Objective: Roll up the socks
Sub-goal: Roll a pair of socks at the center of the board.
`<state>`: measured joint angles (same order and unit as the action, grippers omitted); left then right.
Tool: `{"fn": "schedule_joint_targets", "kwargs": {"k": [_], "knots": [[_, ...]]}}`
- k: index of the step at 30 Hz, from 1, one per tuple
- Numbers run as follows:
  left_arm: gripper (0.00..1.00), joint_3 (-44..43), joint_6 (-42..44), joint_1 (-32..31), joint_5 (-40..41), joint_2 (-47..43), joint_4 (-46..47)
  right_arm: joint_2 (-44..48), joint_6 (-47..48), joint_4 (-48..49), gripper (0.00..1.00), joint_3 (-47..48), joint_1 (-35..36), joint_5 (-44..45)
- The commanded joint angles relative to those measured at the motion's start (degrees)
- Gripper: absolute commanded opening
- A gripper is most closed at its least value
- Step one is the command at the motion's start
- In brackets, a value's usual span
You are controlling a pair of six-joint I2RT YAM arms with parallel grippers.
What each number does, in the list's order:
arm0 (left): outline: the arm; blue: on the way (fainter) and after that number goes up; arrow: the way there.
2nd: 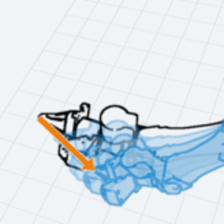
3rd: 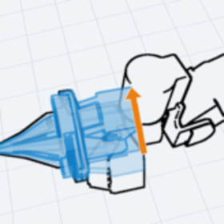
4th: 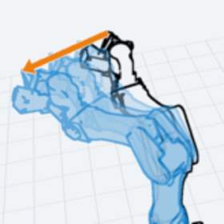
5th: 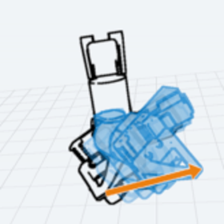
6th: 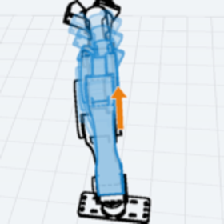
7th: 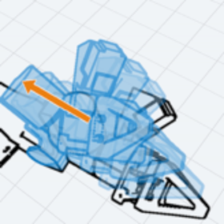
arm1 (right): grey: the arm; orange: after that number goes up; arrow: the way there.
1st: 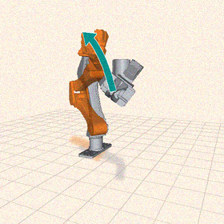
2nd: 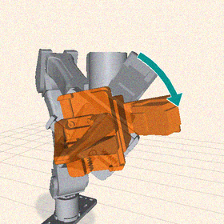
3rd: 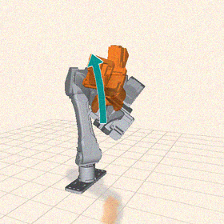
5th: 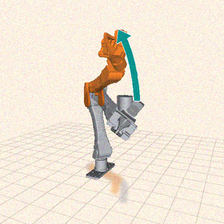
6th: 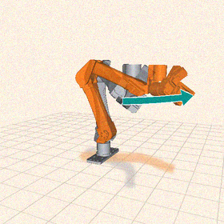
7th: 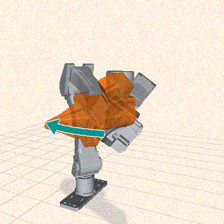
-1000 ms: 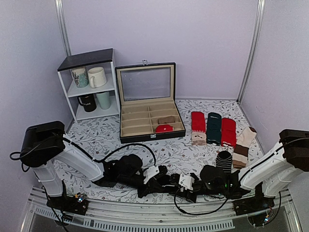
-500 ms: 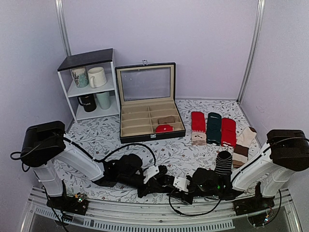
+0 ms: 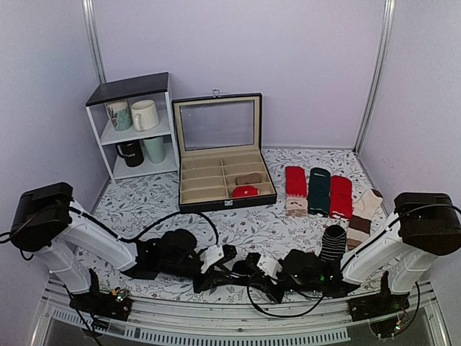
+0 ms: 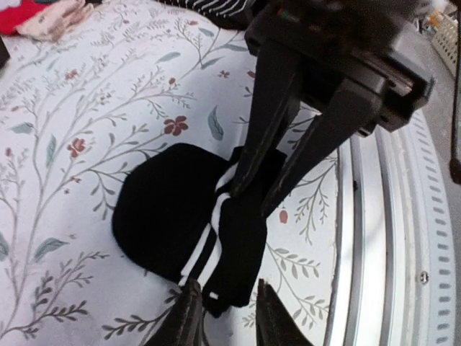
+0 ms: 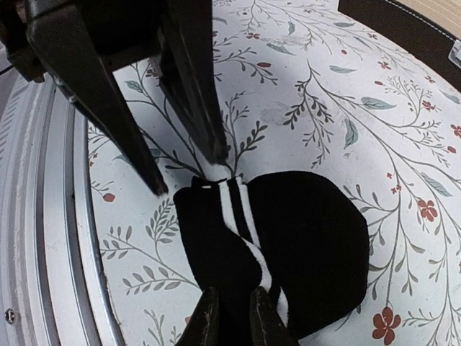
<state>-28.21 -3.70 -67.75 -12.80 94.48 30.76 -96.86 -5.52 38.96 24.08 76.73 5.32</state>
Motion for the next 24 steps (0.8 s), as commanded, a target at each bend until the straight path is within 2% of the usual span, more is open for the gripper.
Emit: {"fn": "schedule_joint_targets", "kwargs": {"k": [1,6,11,12,14,15,20,24], "knots": [[0.27,3.46,8.55,-0.98,6.2,-6.6,1.85,-2.21,-9.54,-13.24,0.13,-0.93,-1.42,-6.71],[0.26,5.94,15.54,-3.85,9.02,-7.29,6.67,-2.33,-15.24,-18.22,0.13,0.53,-5.01,-15.27],[0.27,6.04,19.19,-6.07,10.91,-3.68,11.31,-2.94,-18.71,-23.29,0.13,2.85,-8.28,-20.86],[0.28,5.65,19.5,-6.31,11.88,-2.32,11.55,-2.98,-18.96,-23.81,0.13,2.95,-8.75,-21.94],[0.42,5.28,20.28,-6.98,14.32,-0.74,12.48,-3.27,-19.27,-24.31,0.13,3.04,-9.27,-23.78],[0.45,5.27,20.76,-7.18,15.22,-0.02,13.93,-3.42,-19.2,-24.43,0.13,3.0,-9.44,-25.1],[0.48,6.14,22.55,-7.75,19.66,1.63,19.44,-4.57,-19.04,-24.35,0.13,3.15,-9.85,-29.26],[0.48,5.63,23.74,-8.14,18.95,1.77,19.78,-5.15,-19.13,-24.41,0.13,3.32,-10.23,-31.08]]}}
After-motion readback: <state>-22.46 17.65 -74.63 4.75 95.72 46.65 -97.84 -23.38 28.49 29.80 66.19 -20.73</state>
